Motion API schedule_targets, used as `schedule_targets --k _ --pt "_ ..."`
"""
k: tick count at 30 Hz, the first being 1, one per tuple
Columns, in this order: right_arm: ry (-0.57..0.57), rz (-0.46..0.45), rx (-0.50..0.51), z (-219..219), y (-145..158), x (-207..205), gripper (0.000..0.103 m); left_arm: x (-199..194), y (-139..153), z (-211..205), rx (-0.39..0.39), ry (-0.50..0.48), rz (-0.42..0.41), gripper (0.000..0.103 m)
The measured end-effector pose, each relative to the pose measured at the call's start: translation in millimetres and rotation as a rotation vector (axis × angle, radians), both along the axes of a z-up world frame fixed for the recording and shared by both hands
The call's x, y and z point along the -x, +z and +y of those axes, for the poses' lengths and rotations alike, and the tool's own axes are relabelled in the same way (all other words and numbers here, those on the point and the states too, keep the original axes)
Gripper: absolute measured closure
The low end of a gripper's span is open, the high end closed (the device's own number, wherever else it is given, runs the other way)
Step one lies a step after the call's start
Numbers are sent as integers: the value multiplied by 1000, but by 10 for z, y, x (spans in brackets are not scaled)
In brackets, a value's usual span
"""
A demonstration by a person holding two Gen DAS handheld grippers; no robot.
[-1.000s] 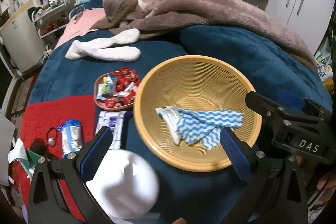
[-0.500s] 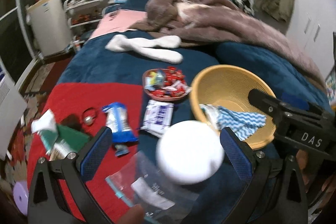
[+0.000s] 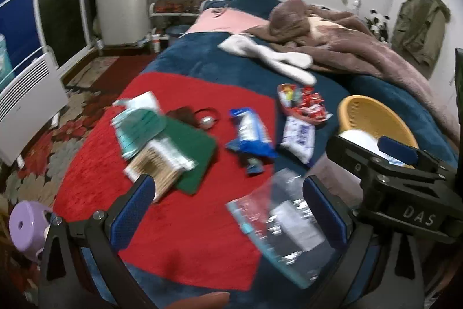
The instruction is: Organize soft objects
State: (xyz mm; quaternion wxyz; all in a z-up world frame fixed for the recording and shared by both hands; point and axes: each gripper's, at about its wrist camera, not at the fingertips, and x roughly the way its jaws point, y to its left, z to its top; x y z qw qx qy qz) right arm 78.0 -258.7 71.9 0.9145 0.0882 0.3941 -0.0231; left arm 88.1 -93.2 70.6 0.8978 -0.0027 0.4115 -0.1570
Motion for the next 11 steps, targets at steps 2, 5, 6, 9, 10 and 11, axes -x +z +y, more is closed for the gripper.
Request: schedule_targets --k 2,5,6,9,10,11 --pt "28 15 2 144 -79 -27 2 -9 -105 139 2 21 12 1" --pt "53 35 17 318 -190 -66 2 -37 -273 328 9 48 35 1" --pt "60 40 24 375 -235 -76 2 -44 -331 385 13 55 41 1" --pt "69 66 33 539 -344 -93 2 -46 -469 485 13 71 53 1" --pt "76 75 36 580 -393 -105 2 -54 -522 516 14 73 62 1" --pt "78 82 42 628 -423 -112 2 -60 -578 549 10 80 68 1"
